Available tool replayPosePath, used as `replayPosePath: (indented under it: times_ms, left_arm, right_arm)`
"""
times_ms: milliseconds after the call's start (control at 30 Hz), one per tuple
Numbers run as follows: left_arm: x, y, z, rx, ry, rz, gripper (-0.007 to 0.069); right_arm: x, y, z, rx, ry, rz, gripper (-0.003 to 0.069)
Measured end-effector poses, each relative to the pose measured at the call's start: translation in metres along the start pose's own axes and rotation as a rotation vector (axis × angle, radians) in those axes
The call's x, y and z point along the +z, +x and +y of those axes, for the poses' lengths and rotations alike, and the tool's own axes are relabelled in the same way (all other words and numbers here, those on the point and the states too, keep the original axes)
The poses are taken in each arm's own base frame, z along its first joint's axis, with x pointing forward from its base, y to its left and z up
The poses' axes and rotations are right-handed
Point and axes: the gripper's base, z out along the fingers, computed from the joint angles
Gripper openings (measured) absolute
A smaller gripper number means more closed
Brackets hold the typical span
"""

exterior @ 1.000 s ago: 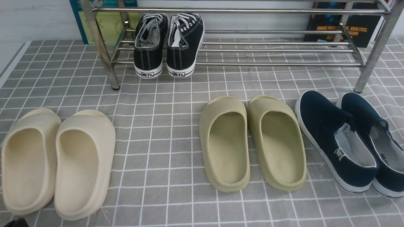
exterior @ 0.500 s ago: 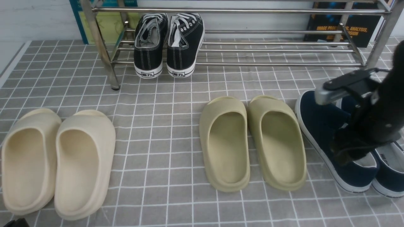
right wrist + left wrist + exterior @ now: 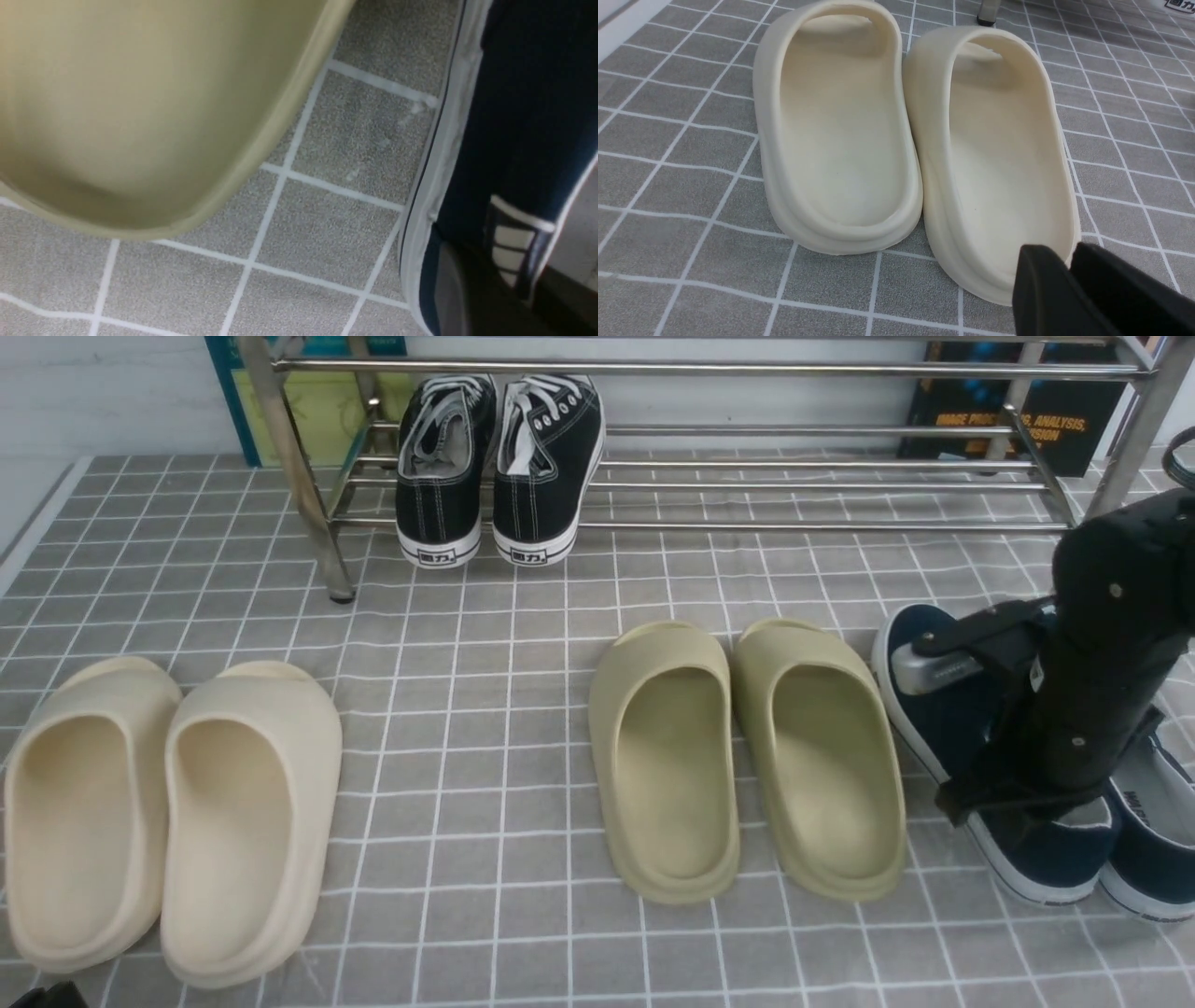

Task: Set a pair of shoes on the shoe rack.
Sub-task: Use the right arm to grab the shoe closest to it, then use the right arm to put a shoe into the shoe rack

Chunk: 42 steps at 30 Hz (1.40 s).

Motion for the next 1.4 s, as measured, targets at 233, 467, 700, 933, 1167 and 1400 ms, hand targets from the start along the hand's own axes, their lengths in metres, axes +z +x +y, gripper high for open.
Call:
replayPosePath:
  times_ms: [233, 467, 700, 933, 1167, 1400]
  left_arm:
    - [0.0, 0.0, 0.0, -0.002, 0.0, 0.0, 0.0107]
    - [0.0, 0.0, 0.0, -0.002, 0.0, 0.0, 0.0113]
    - [0.0, 0.0, 0.0, -0.002, 0.0, 0.0, 0.0125]
    - [0.0, 0.0, 0.0, -0.002, 0.0, 0.0, 0.0132]
    - [0.0, 0.0, 0.0, -0.002, 0.0, 0.0, 0.0136]
    - [0.0, 0.0, 0.0, -0.002, 0.0, 0.0, 0.0141]
  right_arm:
    - [-0.054, -0.005, 0.005, 0.024, -0.077, -0.059, 0.005]
    - [-0.098, -0.025, 0.006, -0.022, -0.113, -0.207, 0.005]
    - [-0.081, -0.068, 0.003, -0.037, -0.093, -0.193, 0.005]
    - [-0.072, -0.118, -0.004, -0.059, -0.029, -0.227, 0.005]
    - [-0.062, -0.162, -0.008, -0.062, 0.002, -0.316, 0.005]
    - [-0.044, -0.185, -0.005, -0.062, -0.012, -0.343, 0.005]
